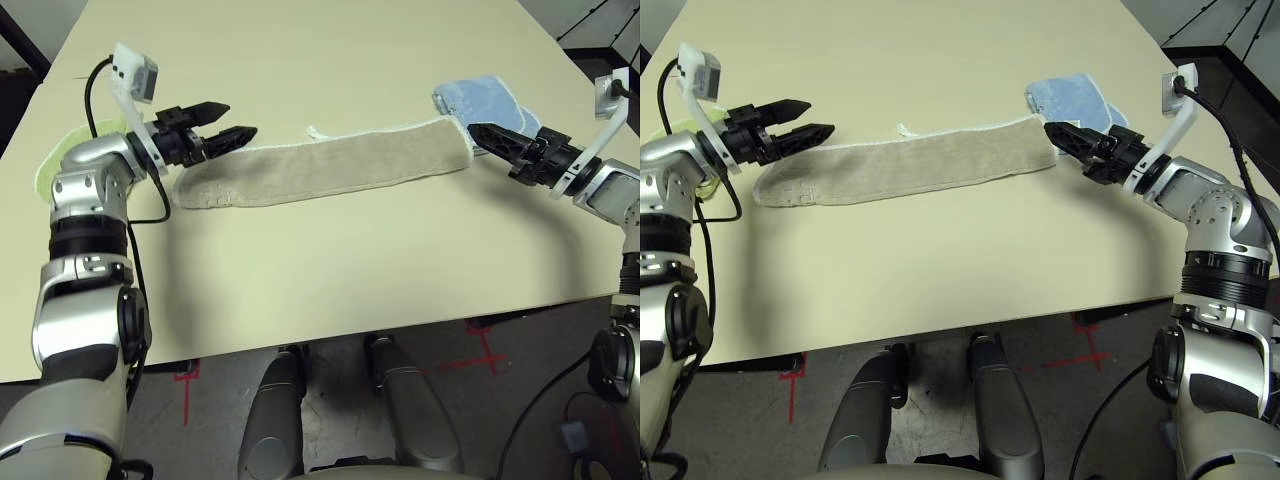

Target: Fold the towel and set it aside.

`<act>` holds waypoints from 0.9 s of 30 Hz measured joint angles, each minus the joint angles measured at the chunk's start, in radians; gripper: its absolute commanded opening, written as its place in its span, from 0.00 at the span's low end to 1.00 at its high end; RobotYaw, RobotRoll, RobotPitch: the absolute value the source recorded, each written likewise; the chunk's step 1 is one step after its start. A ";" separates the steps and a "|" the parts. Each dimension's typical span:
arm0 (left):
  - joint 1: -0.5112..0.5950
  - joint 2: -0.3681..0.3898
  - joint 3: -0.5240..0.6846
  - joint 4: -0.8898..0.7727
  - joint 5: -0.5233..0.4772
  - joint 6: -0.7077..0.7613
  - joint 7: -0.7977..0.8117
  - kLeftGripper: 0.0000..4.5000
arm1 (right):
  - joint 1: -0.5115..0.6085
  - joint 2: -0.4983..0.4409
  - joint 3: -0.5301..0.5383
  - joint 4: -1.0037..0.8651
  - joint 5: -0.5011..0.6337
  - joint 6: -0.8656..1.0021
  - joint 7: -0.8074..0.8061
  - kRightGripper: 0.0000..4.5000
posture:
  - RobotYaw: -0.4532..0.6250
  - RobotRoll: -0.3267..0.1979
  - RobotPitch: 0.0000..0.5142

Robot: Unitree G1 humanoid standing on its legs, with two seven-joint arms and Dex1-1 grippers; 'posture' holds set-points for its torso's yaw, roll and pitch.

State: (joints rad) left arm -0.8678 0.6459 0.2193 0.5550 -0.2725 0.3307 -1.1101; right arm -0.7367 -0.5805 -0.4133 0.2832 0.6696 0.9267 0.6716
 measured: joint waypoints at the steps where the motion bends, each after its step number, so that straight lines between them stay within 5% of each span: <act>1: 0.023 0.001 0.000 -0.034 -0.013 0.031 0.001 1.00 | 0.000 0.000 -0.004 0.000 0.003 0.012 -0.015 0.99 | 0.39 0.62 0.51; 18: 0.070 0.124 -0.084 -0.195 -0.101 0.350 -0.086 1.00 | -0.040 -0.002 -0.026 0.028 0.057 0.161 -0.088 0.99 | 0.39 0.62 0.52; 27: 0.096 0.162 -0.149 -0.096 -0.008 0.038 -0.147 1.00 | -0.033 -0.003 -0.134 0.023 0.152 0.257 -0.133 0.99 | 0.37 0.62 0.61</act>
State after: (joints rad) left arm -0.7715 0.8080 0.0701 0.4592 -0.2801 0.3684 -1.2569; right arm -0.7694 -0.5831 -0.5470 0.3064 0.8218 1.1836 0.5388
